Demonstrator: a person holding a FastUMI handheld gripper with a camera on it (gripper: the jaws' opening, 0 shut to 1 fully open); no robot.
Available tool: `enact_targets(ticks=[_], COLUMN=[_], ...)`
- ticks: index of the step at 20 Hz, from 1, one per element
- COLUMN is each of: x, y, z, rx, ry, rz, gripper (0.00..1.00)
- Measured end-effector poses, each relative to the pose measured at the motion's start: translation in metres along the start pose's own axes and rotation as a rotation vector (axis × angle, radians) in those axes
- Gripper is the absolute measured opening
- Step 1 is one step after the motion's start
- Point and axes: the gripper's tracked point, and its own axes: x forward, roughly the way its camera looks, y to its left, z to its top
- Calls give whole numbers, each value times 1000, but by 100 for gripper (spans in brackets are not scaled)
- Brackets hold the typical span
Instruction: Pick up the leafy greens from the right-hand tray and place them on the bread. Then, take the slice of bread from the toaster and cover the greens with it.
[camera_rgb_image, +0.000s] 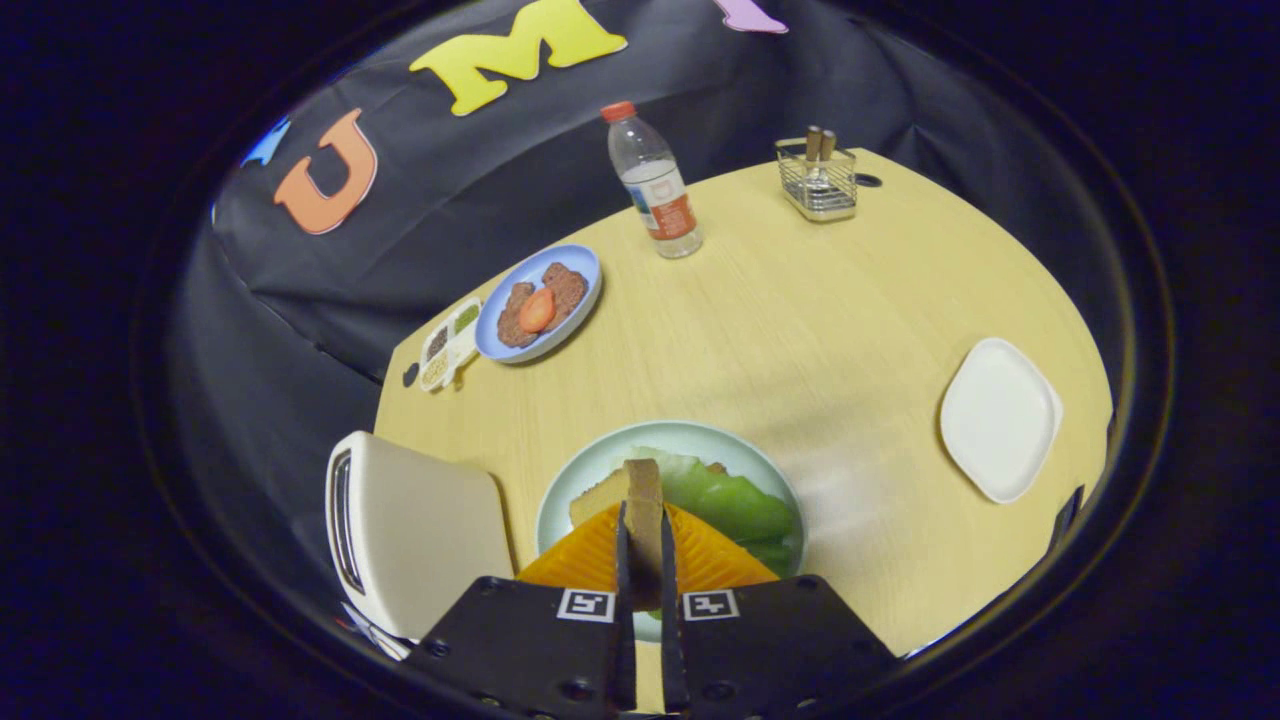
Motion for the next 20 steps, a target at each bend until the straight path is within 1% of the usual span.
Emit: enact_targets(ticks=[1,2,5,7,8,9,11,13,14,15,17,19,20], x=[0,2,11,18,19,18,14,-2,-12,-22,-45,-72,-87], y=[-4,-7,-26,-33,-38,-41,-47,-49,-47,-40,-36,-26,-24], z=[1,3,1,2,0,-1,-3,0,2,3,12,19,24], rx=[5,5,14,27,27,22,3,-48,-69,-89,-139,-169,-189], ry=[0,-3,21,21,20,20,5,-32,-51,-68,-133,-205,-238], rz=[3,14,-8,-5,-16,-18,-34,-55,-54,-49,-60,-59,-66], gripper=[11,14,14,22,23,32,41,61,74,75,89,92,97])
